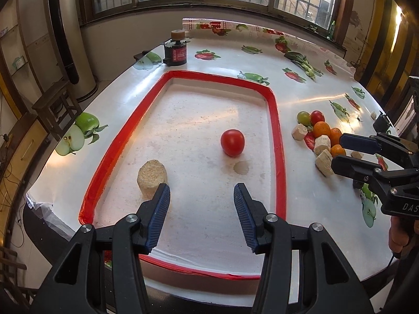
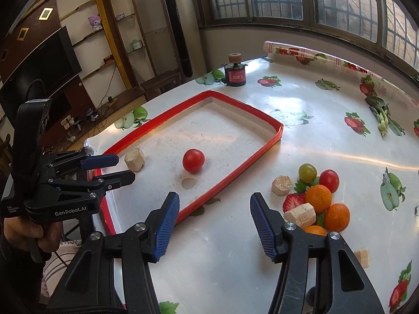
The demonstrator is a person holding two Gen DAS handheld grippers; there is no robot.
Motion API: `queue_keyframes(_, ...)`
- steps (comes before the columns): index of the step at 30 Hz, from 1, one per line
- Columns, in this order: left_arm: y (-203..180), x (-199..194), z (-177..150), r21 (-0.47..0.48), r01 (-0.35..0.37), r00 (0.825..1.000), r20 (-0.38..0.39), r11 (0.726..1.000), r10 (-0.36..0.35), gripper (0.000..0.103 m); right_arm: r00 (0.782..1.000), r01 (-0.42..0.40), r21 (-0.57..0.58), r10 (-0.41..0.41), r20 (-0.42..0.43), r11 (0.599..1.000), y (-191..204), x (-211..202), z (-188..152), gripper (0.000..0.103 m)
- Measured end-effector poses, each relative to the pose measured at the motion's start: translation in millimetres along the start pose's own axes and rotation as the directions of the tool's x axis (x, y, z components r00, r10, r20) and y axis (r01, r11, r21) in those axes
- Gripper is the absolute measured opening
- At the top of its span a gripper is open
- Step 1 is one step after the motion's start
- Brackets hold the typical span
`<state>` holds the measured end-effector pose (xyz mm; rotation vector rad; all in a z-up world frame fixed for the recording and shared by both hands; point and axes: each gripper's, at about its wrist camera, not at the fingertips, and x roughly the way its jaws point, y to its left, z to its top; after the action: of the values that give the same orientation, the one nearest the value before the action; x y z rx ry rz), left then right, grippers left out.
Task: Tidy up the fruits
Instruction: 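Move both open tools back toward the fruit pile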
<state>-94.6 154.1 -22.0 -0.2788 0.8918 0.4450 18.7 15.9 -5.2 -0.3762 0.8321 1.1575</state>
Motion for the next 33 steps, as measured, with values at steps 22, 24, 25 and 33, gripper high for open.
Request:
queue_keyframes(22, -92, 4, -4, 0.154, 0.136, 0.991, -0.024, 0.979, -0.134, 0.059, 0.985, 0.165, 0.235, -0.173, 0.01, 0.958, -89, -70, -88, 0.06)
queue_keyframes(24, -99, 5, -4, 0.164, 0.146, 0.989, -0.03, 0.976, -0.143, 0.059, 0.984, 0.174, 0.248, -0.181, 0.005, 0.953, -94, -71, -94, 0.06)
queue_keyframes(25, -102, 6, -4, 0.168, 0.151, 0.988, -0.033, 0.974, -0.148, 0.059, 0.983, 0.176, 0.255, -0.183, 0.004, 0.951, -96, -71, -96, 0.06)
queue_keyframes(33, -122, 15, 0, 0.185, 0.186, 0.982, -0.056, 0.965, -0.178, 0.059, 0.981, 0.186, 0.289, -0.195, 0.002, 0.939, -109, -71, -103, 0.06)
